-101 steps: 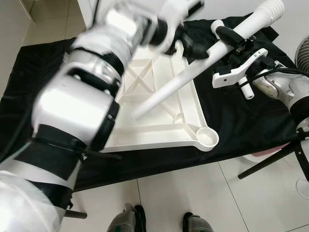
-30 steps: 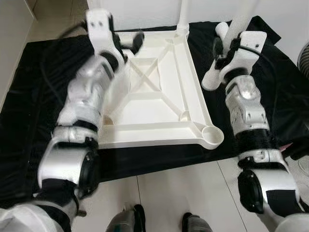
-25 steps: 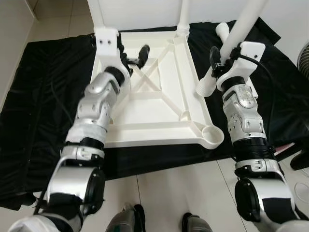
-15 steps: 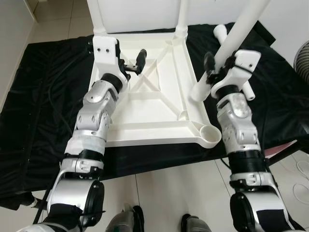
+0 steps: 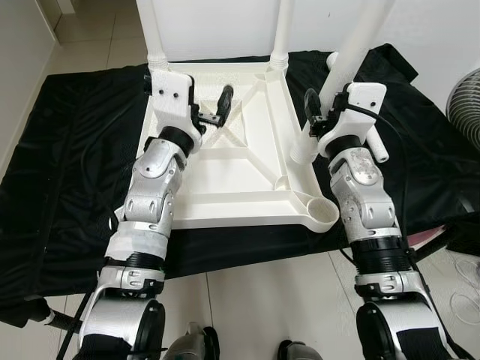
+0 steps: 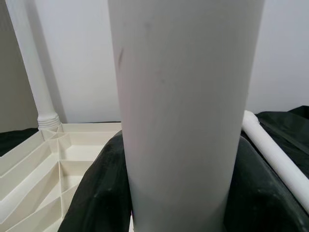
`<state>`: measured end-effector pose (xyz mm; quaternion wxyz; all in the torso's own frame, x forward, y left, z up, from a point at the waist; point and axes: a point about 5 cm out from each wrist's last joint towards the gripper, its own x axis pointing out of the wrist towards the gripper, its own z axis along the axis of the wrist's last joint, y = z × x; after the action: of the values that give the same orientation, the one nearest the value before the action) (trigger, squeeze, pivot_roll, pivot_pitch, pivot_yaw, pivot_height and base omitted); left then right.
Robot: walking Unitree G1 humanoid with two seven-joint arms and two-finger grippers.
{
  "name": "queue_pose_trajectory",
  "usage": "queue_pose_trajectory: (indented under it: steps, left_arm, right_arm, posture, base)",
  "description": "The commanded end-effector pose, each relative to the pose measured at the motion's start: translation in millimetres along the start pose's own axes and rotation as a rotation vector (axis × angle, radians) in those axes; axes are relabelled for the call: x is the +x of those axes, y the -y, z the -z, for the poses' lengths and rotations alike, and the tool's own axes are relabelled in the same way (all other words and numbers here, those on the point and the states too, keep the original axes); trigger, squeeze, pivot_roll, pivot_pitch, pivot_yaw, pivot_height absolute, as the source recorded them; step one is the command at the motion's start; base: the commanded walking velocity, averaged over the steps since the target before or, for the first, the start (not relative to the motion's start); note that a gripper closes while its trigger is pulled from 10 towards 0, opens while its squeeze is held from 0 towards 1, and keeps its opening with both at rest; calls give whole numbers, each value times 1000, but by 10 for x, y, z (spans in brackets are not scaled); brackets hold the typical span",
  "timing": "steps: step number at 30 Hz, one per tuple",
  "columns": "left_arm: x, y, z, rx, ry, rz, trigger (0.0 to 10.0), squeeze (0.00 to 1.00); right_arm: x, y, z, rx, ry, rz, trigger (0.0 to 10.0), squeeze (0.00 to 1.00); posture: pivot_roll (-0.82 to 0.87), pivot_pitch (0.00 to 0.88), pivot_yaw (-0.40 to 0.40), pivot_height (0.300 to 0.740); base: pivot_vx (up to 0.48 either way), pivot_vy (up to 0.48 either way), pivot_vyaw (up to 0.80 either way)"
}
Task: Building children table
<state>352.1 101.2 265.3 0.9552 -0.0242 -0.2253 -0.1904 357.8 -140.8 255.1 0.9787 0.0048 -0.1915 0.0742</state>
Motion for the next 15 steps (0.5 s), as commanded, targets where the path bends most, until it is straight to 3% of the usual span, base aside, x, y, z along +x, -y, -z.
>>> queue_pose_trajectory:
  steps: [1, 4, 9, 15]
  left_arm:
    - [27, 50, -45, -12, 8, -38, 10000, 0]
    - [63, 285, -130, -43, 19, 155, 10000, 0]
    - [87, 573, -233, -48, -1, 360, 10000, 0]
    - [119, 691, -286, -58, -23, 433, 10000, 0]
  right_arm:
    - [48, -26, -49, -24, -5, -44, 10000, 0]
    - [85, -41, -39, -53, -38, -92, 10000, 0]
    - [120, -69, -57, -89, -46, -148, 10000, 0]
    - [145, -84, -66, -104, -57, -177, 10000, 0]
  posture:
    - [-46, 39, 33, 740]
    - [-44, 44, 29, 740]
    - [-44, 54, 29, 740]
    - [-44, 58, 31, 740]
  base:
    - [0, 0, 0]
    - [0, 0, 0]
    - [0, 0, 0]
    - [0, 0, 0]
